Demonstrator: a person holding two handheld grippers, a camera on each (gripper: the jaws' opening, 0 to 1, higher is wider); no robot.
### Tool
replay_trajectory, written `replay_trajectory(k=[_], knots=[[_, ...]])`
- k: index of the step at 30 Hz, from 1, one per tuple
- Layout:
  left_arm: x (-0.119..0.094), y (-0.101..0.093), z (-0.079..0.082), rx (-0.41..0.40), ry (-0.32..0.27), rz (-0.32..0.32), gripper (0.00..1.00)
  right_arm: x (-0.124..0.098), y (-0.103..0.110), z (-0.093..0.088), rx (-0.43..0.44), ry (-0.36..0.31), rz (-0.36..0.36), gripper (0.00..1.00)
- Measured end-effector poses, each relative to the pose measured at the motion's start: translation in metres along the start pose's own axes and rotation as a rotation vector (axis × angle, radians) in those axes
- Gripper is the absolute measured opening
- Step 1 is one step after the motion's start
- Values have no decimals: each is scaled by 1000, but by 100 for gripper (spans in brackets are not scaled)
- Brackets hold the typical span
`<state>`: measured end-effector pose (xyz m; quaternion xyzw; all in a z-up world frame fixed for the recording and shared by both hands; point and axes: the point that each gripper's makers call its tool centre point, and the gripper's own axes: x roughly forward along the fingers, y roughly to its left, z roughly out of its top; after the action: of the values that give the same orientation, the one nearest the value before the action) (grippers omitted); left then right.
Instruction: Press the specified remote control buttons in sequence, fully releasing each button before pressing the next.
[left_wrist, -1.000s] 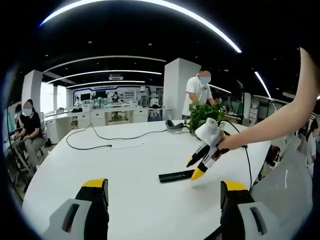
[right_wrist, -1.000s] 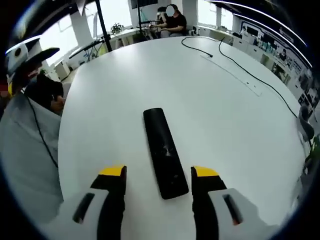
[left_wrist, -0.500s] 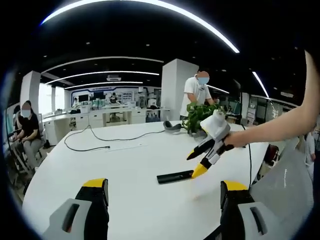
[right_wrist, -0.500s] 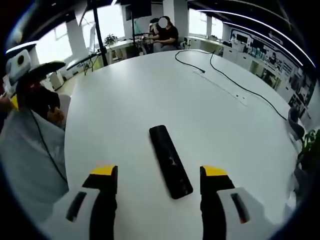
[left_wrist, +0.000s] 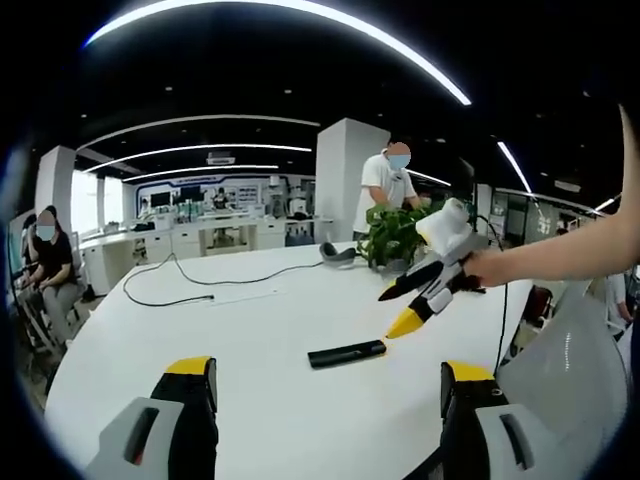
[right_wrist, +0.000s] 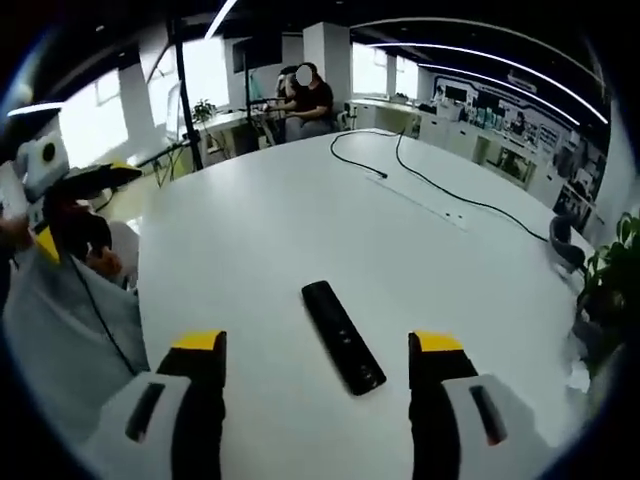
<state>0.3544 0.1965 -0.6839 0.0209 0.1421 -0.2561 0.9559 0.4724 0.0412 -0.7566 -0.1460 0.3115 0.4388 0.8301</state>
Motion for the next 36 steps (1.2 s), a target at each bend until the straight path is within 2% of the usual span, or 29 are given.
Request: replay_trajectory(k=[10, 24, 36], knots=[[-1, -2, -1, -10, -2, -14, 96, -31, 4, 9, 19, -74, -80, 84], [1, -7, -4, 25, 16, -38, 96, -76, 4, 18, 42, -167, -174, 93], [1, -9, -3, 37, 20, -46, 96, -102, 12, 13, 61, -195, -221, 99]])
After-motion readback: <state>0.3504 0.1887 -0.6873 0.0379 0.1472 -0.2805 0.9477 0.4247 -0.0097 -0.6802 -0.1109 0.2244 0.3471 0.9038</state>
